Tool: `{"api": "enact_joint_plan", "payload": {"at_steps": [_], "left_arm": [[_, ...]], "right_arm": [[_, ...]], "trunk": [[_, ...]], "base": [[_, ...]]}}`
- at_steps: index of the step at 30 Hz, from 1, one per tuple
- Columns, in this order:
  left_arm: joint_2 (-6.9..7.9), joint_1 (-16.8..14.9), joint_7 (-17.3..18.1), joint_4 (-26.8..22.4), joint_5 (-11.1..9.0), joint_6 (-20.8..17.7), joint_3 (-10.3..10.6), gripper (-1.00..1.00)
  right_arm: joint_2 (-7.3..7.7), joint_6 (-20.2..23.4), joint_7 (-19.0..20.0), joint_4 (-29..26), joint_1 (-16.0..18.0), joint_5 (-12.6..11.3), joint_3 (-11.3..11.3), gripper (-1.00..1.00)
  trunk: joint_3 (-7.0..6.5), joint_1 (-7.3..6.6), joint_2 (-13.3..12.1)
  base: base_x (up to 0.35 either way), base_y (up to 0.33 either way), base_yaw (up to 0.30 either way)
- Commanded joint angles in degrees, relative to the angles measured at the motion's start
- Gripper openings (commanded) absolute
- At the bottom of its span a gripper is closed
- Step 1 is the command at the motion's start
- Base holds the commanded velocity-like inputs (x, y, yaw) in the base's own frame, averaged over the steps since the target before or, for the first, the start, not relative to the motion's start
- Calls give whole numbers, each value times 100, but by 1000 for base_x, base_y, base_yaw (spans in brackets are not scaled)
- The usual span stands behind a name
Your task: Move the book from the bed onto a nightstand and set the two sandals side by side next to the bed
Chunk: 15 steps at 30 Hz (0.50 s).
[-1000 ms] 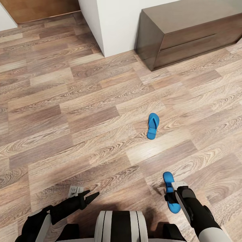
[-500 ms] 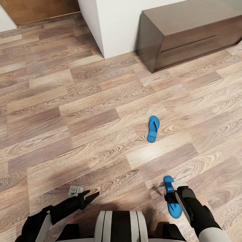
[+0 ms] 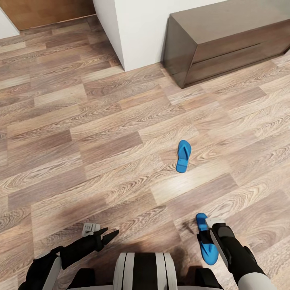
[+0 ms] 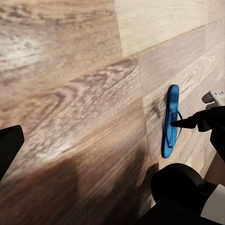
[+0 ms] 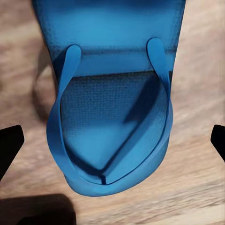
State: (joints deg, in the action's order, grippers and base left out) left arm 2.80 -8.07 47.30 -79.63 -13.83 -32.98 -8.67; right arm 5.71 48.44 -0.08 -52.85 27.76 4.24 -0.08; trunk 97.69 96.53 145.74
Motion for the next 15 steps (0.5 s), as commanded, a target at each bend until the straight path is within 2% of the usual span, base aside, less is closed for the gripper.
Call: {"api": "enact_joint_plan", "payload": {"at_steps": [1,15], "left_arm": [[1,-2,7,0,-32,-42,-3,100],[1,3,-1,0,-32,-42,-3,100]], "right_arm": [[0,27,17,-6,1,41,-1,100],[-1,26,17,-6,1,41,-1,100]], "trunk": [[3,-1,1],[3,-1,1]], "base": [[4,-1,0],[0,0,0]]}}
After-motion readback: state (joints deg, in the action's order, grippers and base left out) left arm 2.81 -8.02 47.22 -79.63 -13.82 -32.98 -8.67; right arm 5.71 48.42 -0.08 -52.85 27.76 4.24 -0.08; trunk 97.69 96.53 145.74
